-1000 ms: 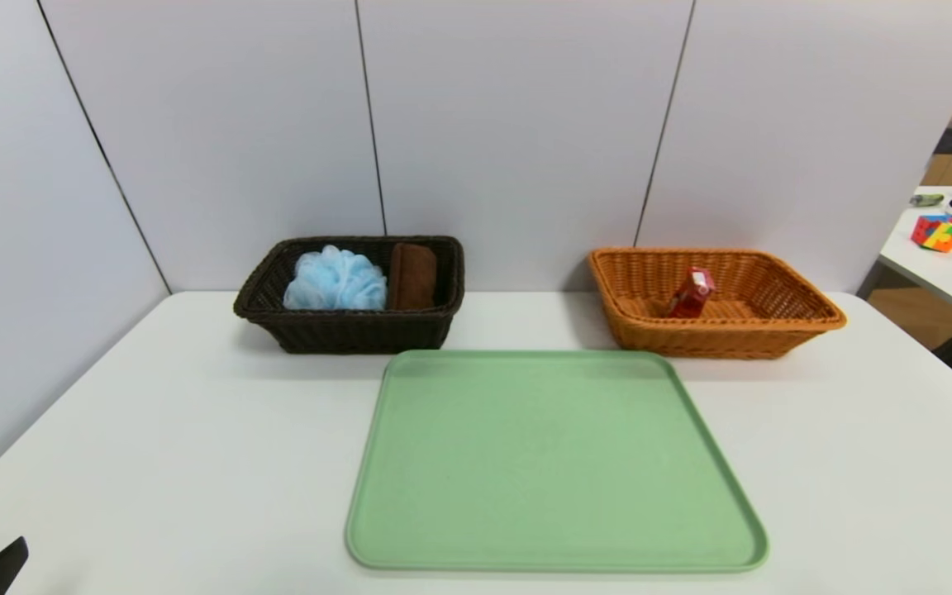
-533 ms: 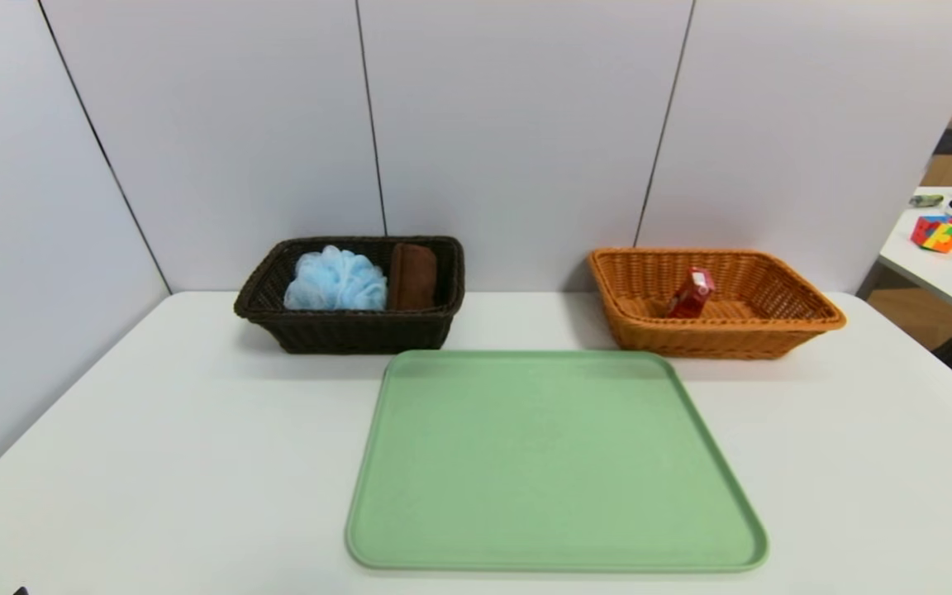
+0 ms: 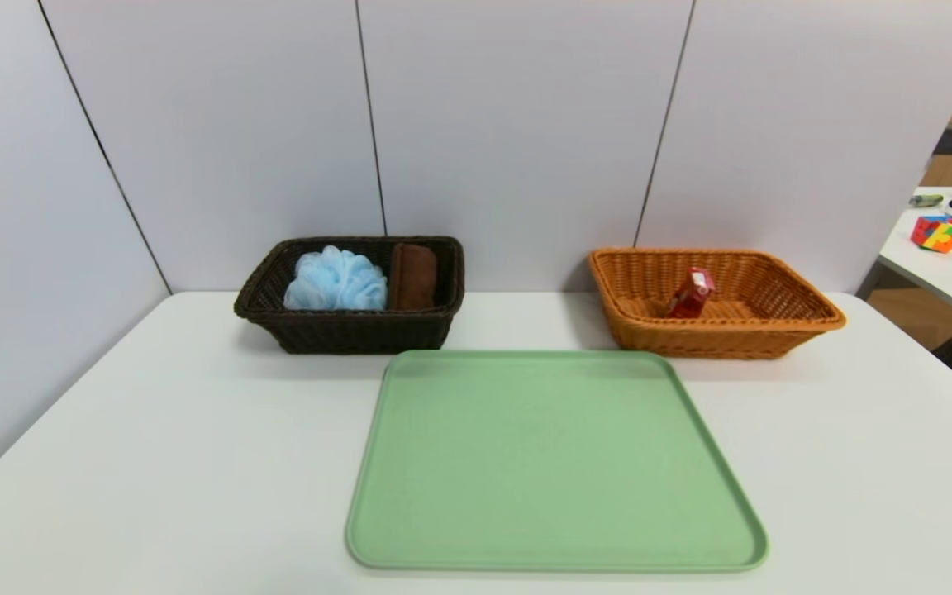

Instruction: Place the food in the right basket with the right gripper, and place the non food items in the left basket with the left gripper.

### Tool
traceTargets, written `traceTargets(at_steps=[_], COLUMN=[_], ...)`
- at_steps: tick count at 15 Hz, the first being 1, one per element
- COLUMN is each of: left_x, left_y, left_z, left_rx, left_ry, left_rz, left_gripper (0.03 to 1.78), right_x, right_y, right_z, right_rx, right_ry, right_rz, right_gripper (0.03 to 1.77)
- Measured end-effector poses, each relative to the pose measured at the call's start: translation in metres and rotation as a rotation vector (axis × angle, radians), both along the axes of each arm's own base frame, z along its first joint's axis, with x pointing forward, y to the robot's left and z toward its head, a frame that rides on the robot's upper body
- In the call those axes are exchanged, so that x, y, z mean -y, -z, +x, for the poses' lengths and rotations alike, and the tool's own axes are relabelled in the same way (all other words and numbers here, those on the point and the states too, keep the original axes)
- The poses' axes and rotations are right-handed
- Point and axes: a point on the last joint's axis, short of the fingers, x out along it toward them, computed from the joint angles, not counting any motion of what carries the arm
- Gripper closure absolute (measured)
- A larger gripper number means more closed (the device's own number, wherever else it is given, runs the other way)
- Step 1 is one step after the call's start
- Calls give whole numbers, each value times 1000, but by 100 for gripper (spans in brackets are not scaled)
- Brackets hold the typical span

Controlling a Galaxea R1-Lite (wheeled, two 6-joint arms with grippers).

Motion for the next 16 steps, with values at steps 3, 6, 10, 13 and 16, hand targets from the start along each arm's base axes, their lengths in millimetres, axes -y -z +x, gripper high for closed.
traceTargets(at_steps=[3,6,10,13,16], left_x=[0,1,1,2,2], left_y=[7,9,10,12,14], left_z=[-3,-6,-10,-13,-13], left_rx=[18,54,97,134,164], left_ry=[18,39,42,69,97], left_rz=[22,20,16,3,-7], left_gripper=[12,12,12,12,12], right_x=[0,0,-1,-1,-2], right_y=[6,17,34,44,55], right_z=[-4,-6,-9,-5,2], right_rx=[22,30,51,79,129], right_ry=[3,1,-39,-66,-87], right_rz=[1,0,2,6,4], right_gripper=[10,10,10,10,10])
